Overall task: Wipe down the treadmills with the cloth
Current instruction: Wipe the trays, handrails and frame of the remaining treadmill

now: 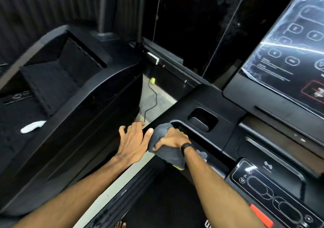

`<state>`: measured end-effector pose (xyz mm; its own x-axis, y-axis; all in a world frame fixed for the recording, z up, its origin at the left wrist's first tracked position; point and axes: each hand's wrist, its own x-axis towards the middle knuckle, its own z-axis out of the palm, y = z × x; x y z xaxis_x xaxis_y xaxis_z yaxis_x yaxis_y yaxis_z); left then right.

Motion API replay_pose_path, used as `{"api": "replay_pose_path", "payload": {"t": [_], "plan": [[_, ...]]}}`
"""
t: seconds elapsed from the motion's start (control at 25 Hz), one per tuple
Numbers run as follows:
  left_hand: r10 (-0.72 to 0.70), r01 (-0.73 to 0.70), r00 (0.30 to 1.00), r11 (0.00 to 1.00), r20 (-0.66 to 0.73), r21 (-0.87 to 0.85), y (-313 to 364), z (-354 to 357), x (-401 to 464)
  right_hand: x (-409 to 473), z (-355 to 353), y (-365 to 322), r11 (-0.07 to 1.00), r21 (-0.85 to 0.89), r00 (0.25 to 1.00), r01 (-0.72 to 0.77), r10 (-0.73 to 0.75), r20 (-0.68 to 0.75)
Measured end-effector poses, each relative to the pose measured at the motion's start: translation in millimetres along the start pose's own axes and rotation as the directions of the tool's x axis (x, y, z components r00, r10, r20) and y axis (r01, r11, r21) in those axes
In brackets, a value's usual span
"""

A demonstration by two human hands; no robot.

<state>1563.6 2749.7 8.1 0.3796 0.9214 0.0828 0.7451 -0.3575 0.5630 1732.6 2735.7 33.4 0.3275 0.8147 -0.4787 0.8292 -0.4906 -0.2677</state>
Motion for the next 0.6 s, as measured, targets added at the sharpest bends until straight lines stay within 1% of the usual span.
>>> {"api": "replay_pose_path", "payload": {"t": [0.04,0.08,0.12,0.16,0.2,0.24,0.28,0.32,0.36,0.4,0.44,0.48,0.52,0.56,0.6], "plan": [[0.019,-0.019,1.0,1.0,0.015,-0.004,0,-1,1,-1,3,0,1.0,-0.014,1.0,-0.007,0.007,-0.022],[0.036,-0.036,0.999,0.999,0.024,-0.015,-2,-2,1,-3,14,0,0.995,-0.101,0.992,-0.02,0.007,-0.126],[0.051,-0.05,0.998,0.998,0.026,-0.027,-5,-3,2,-9,30,-1,0.972,-0.226,0.956,-0.055,-0.014,-0.292],[0.058,-0.057,0.998,0.997,0.025,-0.043,-8,-5,3,-13,49,-2,0.932,-0.351,0.899,-0.093,-0.072,-0.431],[0.064,-0.063,0.997,0.996,0.031,-0.056,-11,-7,7,-18,59,-5,0.9,-0.417,0.857,-0.128,-0.112,-0.503],[0.075,-0.073,0.996,0.996,0.042,-0.055,-15,-7,10,-20,56,-7,0.89,-0.43,0.879,-0.151,-0.078,-0.471],[0.092,-0.089,0.994,0.995,0.057,-0.038,-19,-8,12,-17,42,-6,0.903,-0.418,0.919,-0.098,-0.078,-0.386],[0.11,-0.109,0.991,0.994,0.077,-0.012,-23,-8,16,-13,23,-4,0.947,-0.319,0.967,-0.024,-0.06,-0.249],[0.131,-0.133,0.987,0.991,0.098,0.016,-29,-8,18,-13,5,-4,0.991,-0.135,0.997,-0.008,-0.002,-0.077],[0.157,-0.162,0.98,0.986,0.119,0.04,-33,-6,17,-13,-12,-3,0.999,-0.003,0.996,-0.048,0.048,0.078],[0.192,-0.202,0.972,0.977,0.136,0.063,-35,-3,17,-14,-17,-2,0.995,0.068,0.989,-0.069,0.059,0.136],[0.222,-0.235,0.963,0.969,0.15,0.077,-36,-1,16,-17,-13,-3,0.996,0.057,0.993,-0.074,0.069,0.098],[0.234,-0.249,0.959,0.965,0.159,0.083,-38,1,18,-18,0,-3,0.995,-0.045,0.995,-0.087,0.085,-0.041],[0.236,-0.251,0.96,0.964,0.151,0.092,-39,2,19,-21,20,-3,0.973,-0.215,0.969,-0.089,0.035,-0.243],[0.236,-0.252,0.963,0.96,0.133,0.119,-41,3,18,-25,42,-1,0.927,-0.363,0.924,-0.093,-0.055,-0.378]]}}
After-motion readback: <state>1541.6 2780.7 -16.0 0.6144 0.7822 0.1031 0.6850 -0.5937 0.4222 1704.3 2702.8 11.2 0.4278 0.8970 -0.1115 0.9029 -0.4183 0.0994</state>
